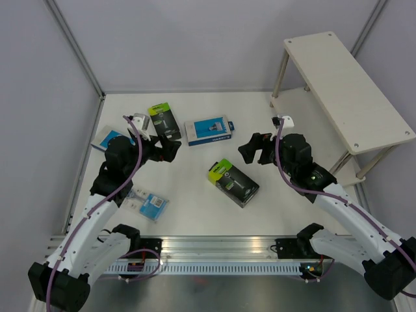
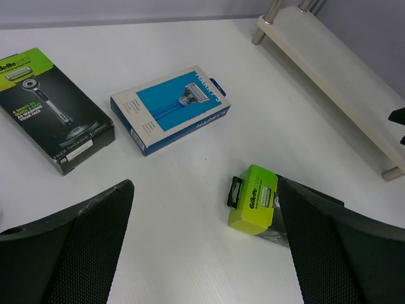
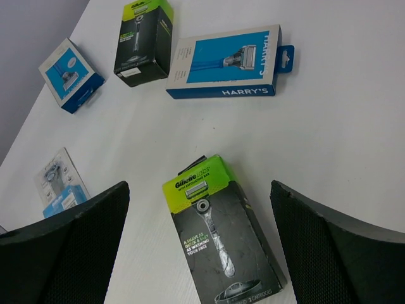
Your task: Place and organize the shaving razors onto the shelf
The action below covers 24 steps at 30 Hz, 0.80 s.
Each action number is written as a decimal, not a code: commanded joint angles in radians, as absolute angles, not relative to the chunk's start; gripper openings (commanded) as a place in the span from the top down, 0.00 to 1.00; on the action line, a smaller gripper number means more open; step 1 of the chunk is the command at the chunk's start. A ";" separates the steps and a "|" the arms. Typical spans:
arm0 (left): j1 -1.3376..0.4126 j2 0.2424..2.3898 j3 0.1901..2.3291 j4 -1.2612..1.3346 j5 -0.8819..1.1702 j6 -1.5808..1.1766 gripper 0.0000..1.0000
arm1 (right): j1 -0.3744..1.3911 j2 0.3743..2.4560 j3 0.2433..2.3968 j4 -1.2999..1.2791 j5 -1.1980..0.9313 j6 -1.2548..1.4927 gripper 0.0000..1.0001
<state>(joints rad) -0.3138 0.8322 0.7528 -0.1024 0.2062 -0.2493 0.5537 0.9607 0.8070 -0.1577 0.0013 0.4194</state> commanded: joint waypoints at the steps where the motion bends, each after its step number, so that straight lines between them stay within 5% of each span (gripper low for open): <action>1: -0.314 0.807 0.762 -0.074 0.158 -0.255 0.00 | 0.555 0.933 0.818 -0.216 0.020 0.434 0.02; 12: -0.357 0.897 0.749 -0.023 0.391 -0.332 0.00 | 0.555 0.882 0.811 -0.526 0.180 0.612 0.02; 18: -0.564 1.151 0.844 -0.058 0.224 -0.388 0.02 | 0.555 0.861 0.782 -0.682 0.233 0.678 0.02; 24: -0.595 1.301 0.899 -0.060 0.138 -0.452 0.06 | 0.554 0.807 0.732 -0.735 0.209 0.722 0.02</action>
